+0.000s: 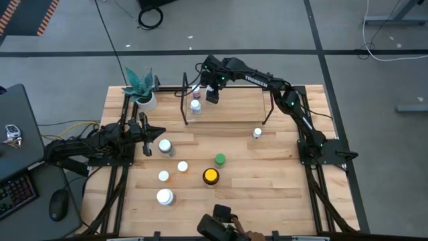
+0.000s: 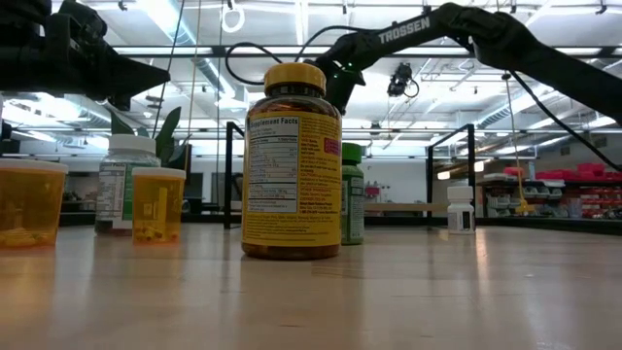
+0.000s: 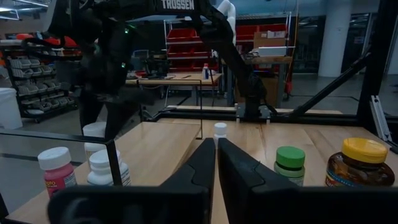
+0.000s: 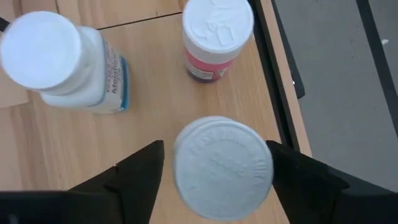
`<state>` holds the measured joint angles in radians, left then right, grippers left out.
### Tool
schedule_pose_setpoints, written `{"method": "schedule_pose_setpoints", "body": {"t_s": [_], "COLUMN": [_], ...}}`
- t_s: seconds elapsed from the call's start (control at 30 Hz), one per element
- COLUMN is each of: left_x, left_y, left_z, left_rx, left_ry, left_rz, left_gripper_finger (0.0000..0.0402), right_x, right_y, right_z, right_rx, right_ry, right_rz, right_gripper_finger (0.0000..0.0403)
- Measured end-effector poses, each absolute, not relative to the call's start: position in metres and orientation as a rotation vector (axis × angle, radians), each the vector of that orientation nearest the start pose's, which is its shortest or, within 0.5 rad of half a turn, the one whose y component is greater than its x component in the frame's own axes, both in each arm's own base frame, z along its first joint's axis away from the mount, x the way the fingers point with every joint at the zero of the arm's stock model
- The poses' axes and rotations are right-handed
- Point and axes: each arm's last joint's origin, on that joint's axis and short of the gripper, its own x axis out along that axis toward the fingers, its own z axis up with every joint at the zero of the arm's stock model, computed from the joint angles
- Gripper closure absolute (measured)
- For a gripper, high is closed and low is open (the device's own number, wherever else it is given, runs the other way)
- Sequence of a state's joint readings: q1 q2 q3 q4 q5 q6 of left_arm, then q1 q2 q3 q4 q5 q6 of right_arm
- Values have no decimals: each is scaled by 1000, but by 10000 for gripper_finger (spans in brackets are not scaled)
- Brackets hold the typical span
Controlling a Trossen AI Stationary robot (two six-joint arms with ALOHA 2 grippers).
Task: Pick and place medicine bottles onto shelf by color
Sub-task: Put the medium white pill bottle on the shelf, then put the green pill bottle on the shelf
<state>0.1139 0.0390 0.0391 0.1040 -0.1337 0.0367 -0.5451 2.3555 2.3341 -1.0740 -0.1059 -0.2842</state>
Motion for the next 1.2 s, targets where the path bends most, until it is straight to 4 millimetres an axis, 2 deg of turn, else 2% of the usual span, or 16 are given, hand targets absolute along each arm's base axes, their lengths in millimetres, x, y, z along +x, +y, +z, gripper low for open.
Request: {"method": "schedule_pose_setpoints", "body": {"t_s": [0.37,0.53,0.67,0.83,0.97,1.2], "left_x": [96,96,96,96,96,96], "left_y": [15,15,15,15,15,15], "left_z": [184,184,184,184,184,184], "left_rx": [36,36,36,36,36,36], "left_ry": [-100,-99,-99,-99,-100,-99], "left_rz": [249,249,249,249,249,249], "left_gripper_finger": [366,373,378,375,368,369], "right_x": [424,418,416,419,425,436], "right_y": [-241,-224,-199,-157,-123,-68], "right_z": [280,309,335,360,368,369], "right_rx": [57,51,24,-41,-68,-116], "right_ry": [1094,1051,994,944,920,911], "right_rz": [-292,-299,-276,-246,-183,-81], "right_gripper_finger": [39,23,25,34,42,52]}}
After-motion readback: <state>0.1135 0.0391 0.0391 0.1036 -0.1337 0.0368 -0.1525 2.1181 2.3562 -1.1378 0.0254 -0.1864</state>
